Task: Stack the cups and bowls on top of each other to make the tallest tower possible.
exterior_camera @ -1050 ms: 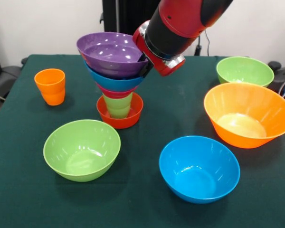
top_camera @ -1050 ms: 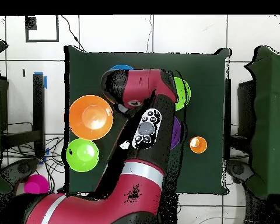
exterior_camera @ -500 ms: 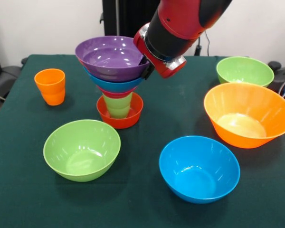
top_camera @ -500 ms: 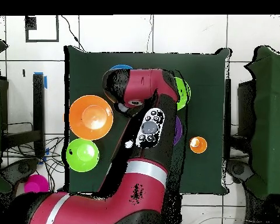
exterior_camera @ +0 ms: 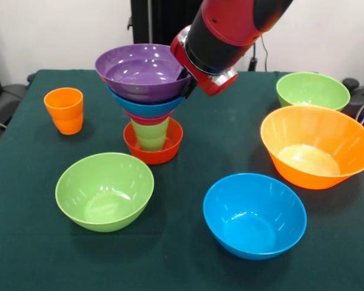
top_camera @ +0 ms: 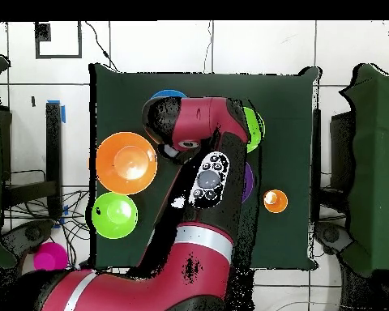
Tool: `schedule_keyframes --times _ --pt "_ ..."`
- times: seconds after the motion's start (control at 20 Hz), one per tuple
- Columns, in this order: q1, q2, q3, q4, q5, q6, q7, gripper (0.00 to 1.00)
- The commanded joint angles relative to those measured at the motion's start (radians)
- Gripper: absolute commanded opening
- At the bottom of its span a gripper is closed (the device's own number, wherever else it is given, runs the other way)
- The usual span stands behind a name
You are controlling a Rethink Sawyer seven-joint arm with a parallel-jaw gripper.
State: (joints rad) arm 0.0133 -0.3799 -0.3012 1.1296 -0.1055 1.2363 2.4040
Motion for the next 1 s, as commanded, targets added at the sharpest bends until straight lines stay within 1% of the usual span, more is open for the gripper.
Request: schedule_keyframes --times 0.05,0.3,0.85,1.0 --pt "0.003 0.012 0.107 0.082 -0.004 0.033 -0.042 0.0" --pt "0.0 0.016 0.102 0.084 -0.011 0.049 -0.045 0.0" --pt "0.0 0.014 0.092 0.112 -0.019 0.038 -0.041 0.0" --pt "0.0 0.02 0.088 0.107 -0.024 0.035 -0.037 0.0"
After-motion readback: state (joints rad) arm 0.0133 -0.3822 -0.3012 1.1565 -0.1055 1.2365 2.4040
